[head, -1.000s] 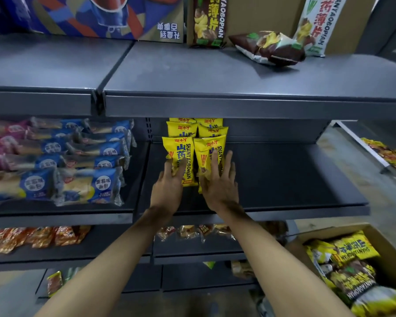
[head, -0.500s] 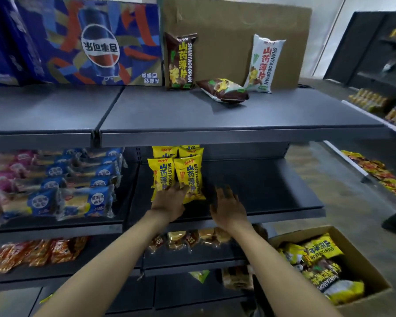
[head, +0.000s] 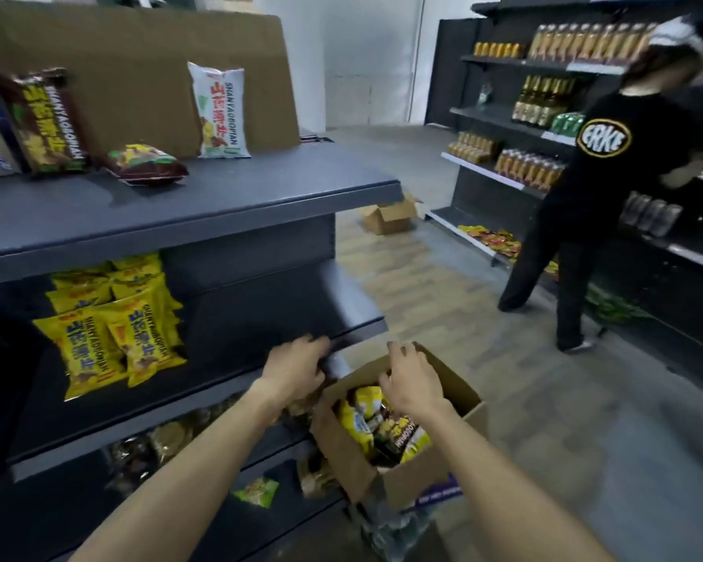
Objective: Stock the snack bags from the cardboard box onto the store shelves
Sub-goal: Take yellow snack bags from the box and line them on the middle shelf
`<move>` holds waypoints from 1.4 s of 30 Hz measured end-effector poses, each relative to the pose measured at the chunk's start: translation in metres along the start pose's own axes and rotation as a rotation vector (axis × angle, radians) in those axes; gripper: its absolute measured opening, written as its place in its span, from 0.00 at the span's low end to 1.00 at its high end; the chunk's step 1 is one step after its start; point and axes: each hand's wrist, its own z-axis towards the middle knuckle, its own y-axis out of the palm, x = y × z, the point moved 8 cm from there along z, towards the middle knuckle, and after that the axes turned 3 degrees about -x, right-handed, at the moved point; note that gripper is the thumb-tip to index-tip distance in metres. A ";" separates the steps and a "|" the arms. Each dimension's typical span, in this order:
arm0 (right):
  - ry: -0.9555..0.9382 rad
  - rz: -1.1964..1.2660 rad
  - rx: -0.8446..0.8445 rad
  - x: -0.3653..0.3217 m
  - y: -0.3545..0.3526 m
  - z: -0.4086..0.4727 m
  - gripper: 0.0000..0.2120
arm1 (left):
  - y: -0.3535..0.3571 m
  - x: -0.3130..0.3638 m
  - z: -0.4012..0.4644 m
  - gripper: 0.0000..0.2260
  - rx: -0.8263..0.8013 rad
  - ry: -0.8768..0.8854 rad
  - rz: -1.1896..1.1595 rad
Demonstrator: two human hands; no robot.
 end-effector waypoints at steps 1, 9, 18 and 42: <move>0.030 0.009 0.000 0.018 -0.001 -0.003 0.22 | 0.005 0.014 0.006 0.21 0.003 0.030 -0.004; 0.191 0.071 0.016 0.113 0.003 -0.003 0.17 | 0.053 0.081 0.054 0.21 -0.118 0.118 0.020; 0.323 0.132 -0.046 0.147 0.051 0.027 0.17 | 0.138 0.080 0.089 0.14 -0.247 0.170 -0.166; 0.260 0.116 -0.227 0.172 0.136 0.084 0.19 | 0.263 0.114 0.124 0.31 -0.473 0.104 -0.359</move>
